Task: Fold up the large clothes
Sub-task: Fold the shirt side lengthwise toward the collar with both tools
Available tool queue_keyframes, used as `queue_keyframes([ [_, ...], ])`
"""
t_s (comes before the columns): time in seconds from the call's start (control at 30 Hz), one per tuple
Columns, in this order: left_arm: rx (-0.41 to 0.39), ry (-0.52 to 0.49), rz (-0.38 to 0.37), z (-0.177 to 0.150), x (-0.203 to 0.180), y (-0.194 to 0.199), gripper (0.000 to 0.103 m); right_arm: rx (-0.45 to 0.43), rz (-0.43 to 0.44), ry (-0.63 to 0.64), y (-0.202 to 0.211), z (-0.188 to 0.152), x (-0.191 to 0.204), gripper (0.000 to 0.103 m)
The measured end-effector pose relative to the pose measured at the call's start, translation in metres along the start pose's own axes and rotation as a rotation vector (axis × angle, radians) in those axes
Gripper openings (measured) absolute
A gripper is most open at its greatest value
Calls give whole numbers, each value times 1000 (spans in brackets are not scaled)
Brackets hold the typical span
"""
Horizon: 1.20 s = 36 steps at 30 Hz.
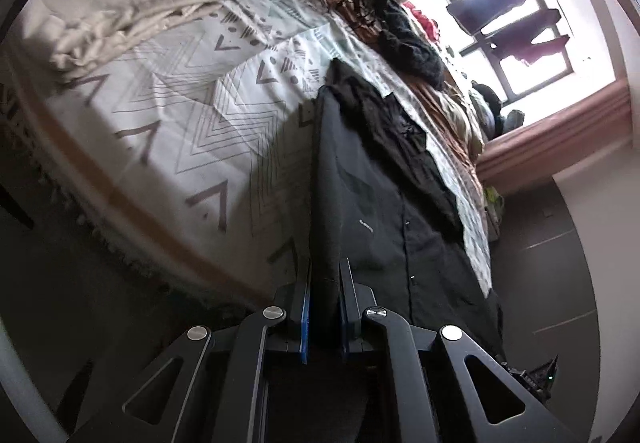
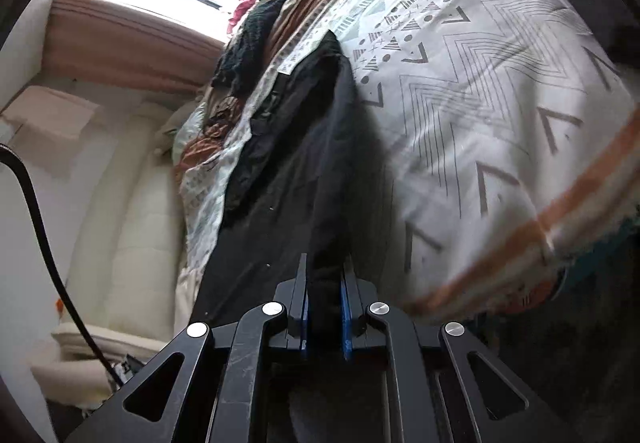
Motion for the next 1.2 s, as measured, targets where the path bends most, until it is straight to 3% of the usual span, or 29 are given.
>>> queue_keyframes([
  [0.27,-30,-29,-45,-24,-18,51,11,-60,80,22,55,-32,12,12],
  [0.6,-79,-56,-80,-21,-43,92,11,-122,115,34,100,-56,17,12],
  [0.87,-104,-55,-99,-4,-60,96,11,-142,160,25,116,-40,38,12],
  [1.2,-157,-92,-129,54,-106,85,11,-191,147,58,116,14,78,12],
])
Point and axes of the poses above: each gripper's, at about its wrist camera, not at the fingertips, and y roughly against the way its jaws point, x to its left, z to its top, the point moved 10 cm from there along -y, roughly the way its jaws point, and after that the axes turned 12 degrees about -z, right-handed, at the moved point
